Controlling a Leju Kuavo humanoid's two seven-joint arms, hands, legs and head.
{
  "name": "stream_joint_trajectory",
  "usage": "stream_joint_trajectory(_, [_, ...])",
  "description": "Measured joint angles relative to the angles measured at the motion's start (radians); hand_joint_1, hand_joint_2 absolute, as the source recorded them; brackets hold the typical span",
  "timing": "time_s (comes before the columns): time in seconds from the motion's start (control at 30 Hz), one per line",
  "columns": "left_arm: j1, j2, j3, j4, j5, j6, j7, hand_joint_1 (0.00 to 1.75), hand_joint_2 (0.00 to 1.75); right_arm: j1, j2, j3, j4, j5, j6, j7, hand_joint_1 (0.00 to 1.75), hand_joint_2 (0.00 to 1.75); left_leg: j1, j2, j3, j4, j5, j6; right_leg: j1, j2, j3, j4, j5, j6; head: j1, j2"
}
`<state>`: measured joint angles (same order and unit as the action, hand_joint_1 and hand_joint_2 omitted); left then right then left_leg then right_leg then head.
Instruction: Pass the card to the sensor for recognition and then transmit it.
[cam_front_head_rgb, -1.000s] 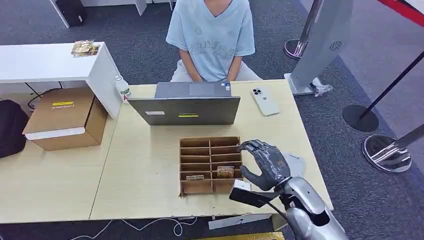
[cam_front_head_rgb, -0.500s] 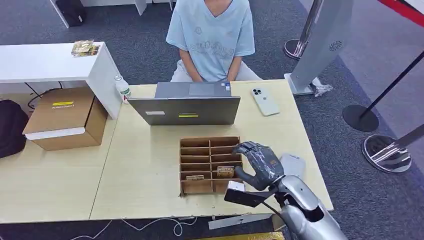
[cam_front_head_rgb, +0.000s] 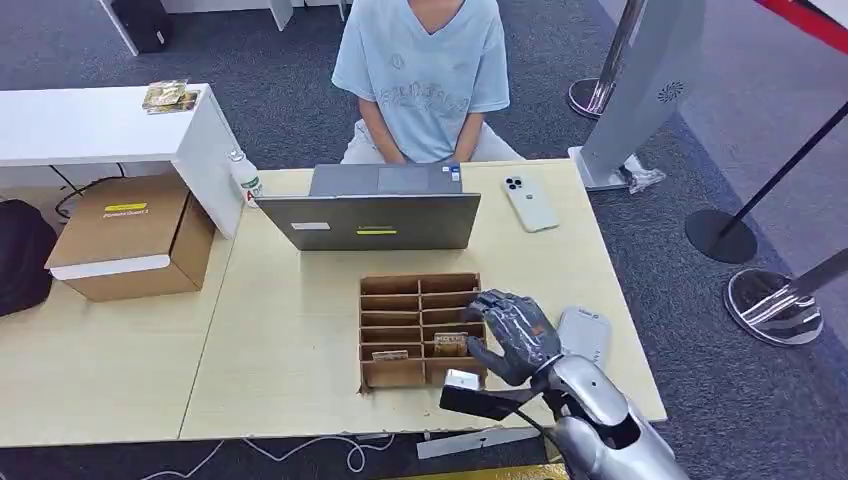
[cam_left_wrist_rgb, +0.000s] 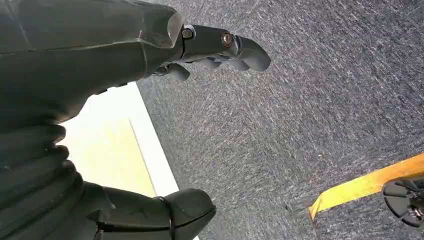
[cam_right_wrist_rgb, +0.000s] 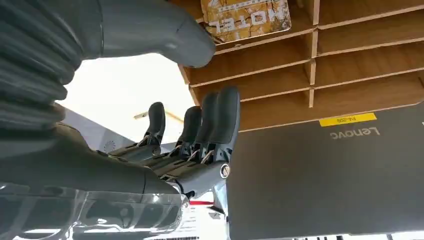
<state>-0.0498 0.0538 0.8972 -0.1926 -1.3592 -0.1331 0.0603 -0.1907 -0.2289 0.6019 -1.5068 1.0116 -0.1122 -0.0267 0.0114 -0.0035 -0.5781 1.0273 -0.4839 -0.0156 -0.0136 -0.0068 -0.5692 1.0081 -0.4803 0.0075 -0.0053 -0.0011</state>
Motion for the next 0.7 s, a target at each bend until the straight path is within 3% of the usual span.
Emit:
stream_joint_trajectory(0.07, [0.000, 0.000, 0.000, 0.000, -0.001, 0.000, 0.000, 0.00, 1.75, 0.001, 0.003, 0.004, 0.002, 0.009, -0.002, 0.004, 0.63, 1.75, 0.000, 0.000, 0.000, 0.000, 0.000, 0.000, 0.000, 0.000, 0.000, 0.000, 0.000, 0.000, 0.000, 0.000])
stream_joint_trajectory(0.17, [0.000, 0.000, 0.000, 0.000, -0.003, -0.002, 0.000, 0.00, 1.75, 0.002, 0.007, 0.008, 0.003, 0.019, -0.002, 0.009, 0.65, 1.75, 0.000, 0.000, 0.000, 0.000, 0.000, 0.000, 0.000, 0.000, 0.000, 0.000, 0.000, 0.000, 0.000, 0.000])
stream_joint_trajectory(0.23, [0.000, 0.000, 0.000, 0.000, -0.005, -0.002, 0.000, 0.00, 1.75, 0.003, 0.008, 0.010, 0.005, 0.019, -0.002, 0.009, 0.75, 1.75, 0.000, 0.000, 0.000, 0.000, 0.000, 0.000, 0.000, 0.000, 0.000, 0.000, 0.000, 0.000, 0.000, 0.000])
stream_joint_trajectory(0.33, [0.000, 0.000, 0.000, 0.000, -0.007, -0.007, 0.000, 0.00, 1.75, 0.004, 0.010, 0.012, 0.007, 0.020, -0.002, 0.009, 0.73, 1.75, 0.000, 0.000, 0.000, 0.000, 0.000, 0.000, 0.000, 0.000, 0.000, 0.000, 0.000, 0.000, 0.000, 0.000])
stream_joint_trajectory(0.37, [0.000, 0.000, 0.000, 0.000, -0.007, -0.007, 0.000, 0.00, 1.75, 0.004, 0.011, 0.013, 0.007, 0.020, -0.002, 0.009, 0.84, 1.75, 0.000, 0.000, 0.000, 0.000, 0.000, 0.000, 0.000, 0.000, 0.000, 0.000, 0.000, 0.000, 0.000, 0.000])
stream_joint_trajectory(0.47, [0.000, 0.000, 0.000, 0.000, -0.008, -0.007, 0.000, 0.00, 1.75, 0.004, 0.012, 0.014, 0.010, 0.021, -0.002, 0.009, 0.89, 1.75, 0.000, 0.000, 0.000, 0.000, 0.000, 0.000, 0.000, 0.000, 0.000, 0.000, 0.000, 0.000, 0.000, 0.000])
stream_joint_trajectory(0.5, [0.000, 0.000, 0.000, 0.000, -0.008, -0.007, 0.000, 0.00, 1.75, 0.004, 0.012, 0.014, 0.011, 0.021, -0.002, 0.009, 1.01, 1.75, 0.000, 0.000, 0.000, 0.000, 0.000, 0.000, 0.000, 0.000, 0.000, 0.000, 0.000, 0.000, 0.000, 0.000])
stream_joint_trajectory(0.57, [0.000, 0.000, 0.000, 0.000, -0.008, -0.006, -0.001, 0.00, 1.75, 0.004, 0.013, 0.014, 0.015, 0.021, -0.002, 0.008, 1.08, 1.75, 0.000, 0.000, 0.000, 0.000, 0.000, 0.000, 0.000, 0.000, 0.000, 0.000, 0.000, 0.000, 0.000, 0.000])
stream_joint_trajectory(0.7, [0.000, 0.000, 0.001, 0.000, -0.010, -0.005, -0.002, 0.00, 1.75, 0.004, 0.014, 0.015, 0.017, 0.021, -0.002, 0.008, 1.12, 1.75, 0.000, 0.000, 0.000, 0.000, 0.000, 0.000, 0.000, 0.000, 0.000, 0.000, 0.000, 0.000, 0.000, 0.000])
